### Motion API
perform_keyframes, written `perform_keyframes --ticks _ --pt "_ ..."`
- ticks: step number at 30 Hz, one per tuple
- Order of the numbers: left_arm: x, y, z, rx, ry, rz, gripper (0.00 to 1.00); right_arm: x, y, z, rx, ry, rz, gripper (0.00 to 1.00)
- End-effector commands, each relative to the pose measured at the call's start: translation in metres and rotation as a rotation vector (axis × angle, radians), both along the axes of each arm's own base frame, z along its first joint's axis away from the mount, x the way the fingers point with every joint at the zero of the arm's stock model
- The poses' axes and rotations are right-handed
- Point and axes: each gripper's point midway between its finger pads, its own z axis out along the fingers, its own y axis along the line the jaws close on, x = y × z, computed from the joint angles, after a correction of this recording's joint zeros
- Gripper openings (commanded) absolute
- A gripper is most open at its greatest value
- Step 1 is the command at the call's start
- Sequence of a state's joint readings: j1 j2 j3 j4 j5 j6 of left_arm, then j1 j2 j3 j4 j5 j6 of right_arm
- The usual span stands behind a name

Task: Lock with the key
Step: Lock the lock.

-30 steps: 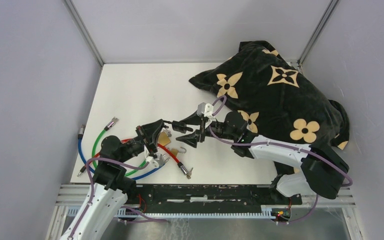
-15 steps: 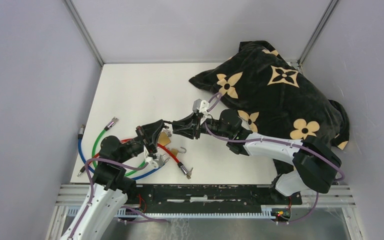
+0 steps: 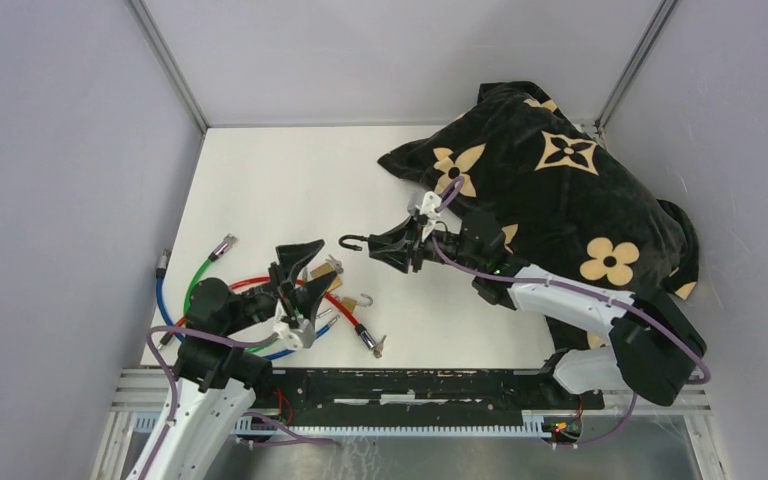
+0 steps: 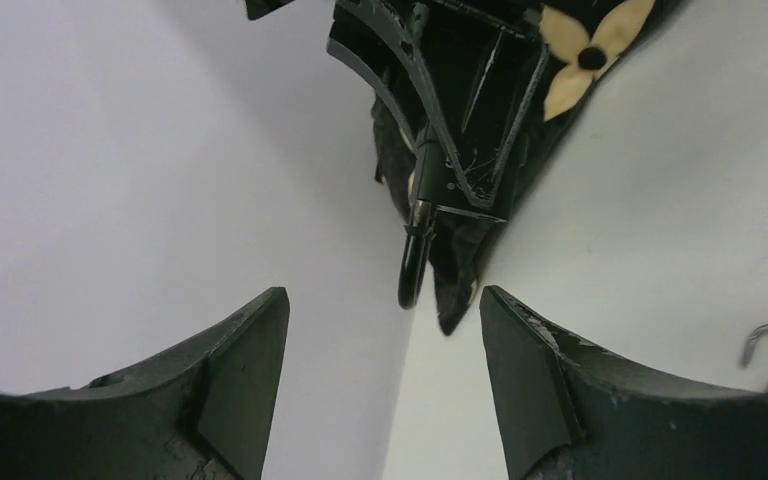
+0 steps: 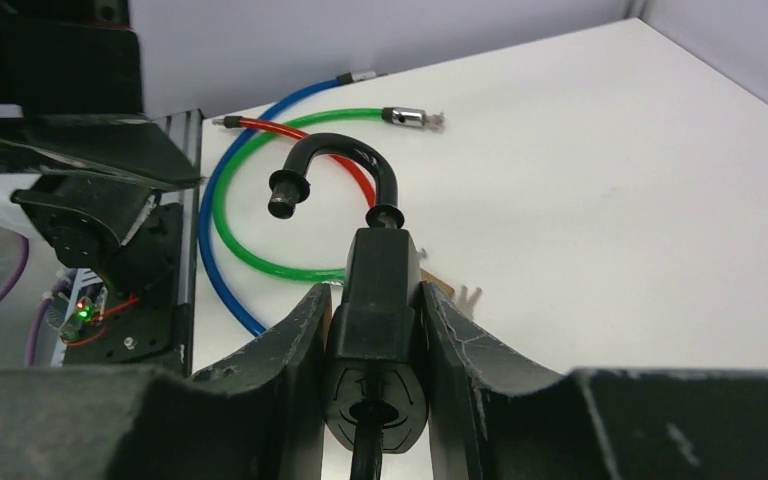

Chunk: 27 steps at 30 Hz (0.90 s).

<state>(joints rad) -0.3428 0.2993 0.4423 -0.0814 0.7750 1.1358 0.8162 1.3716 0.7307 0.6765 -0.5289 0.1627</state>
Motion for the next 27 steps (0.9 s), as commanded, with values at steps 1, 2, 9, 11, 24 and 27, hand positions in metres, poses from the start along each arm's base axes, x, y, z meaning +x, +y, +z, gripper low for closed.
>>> perform_keyframes --ticks 1,2,9,11,24,27 --pt "-0.033 -0.012 -0.016 -0.091 0.366 -0.122 0.76 -0.004 -0.028 0.029 0.041 -0.081 -0.02 0.0" --pt "-0.036 -0.013 -0.022 -0.126 0.473 -0.128 0.77 -0.004 -0.033 0.026 0.03 -0.083 -0.024 0.0" --pt "-0.021 -0.024 -0.042 -0.544 1.206 -0.014 0.75 -0.01 -0.061 0.016 -0.044 -0.131 -0.003 0.0" --pt "-0.005 -0.02 -0.045 -0.719 1.333 0.068 0.75 -0.011 -0.065 0.013 -0.073 -0.156 -0.003 0.0" --pt "0.002 -0.023 -0.041 -1.036 1.647 -0.039 0.82 -0.031 -0.069 0.002 -0.098 -0.171 0.076 0.0" --pt "-0.006 -0.026 -0.036 -1.008 1.647 -0.092 0.83 -0.034 -0.069 0.003 -0.093 -0.184 0.096 0.0"
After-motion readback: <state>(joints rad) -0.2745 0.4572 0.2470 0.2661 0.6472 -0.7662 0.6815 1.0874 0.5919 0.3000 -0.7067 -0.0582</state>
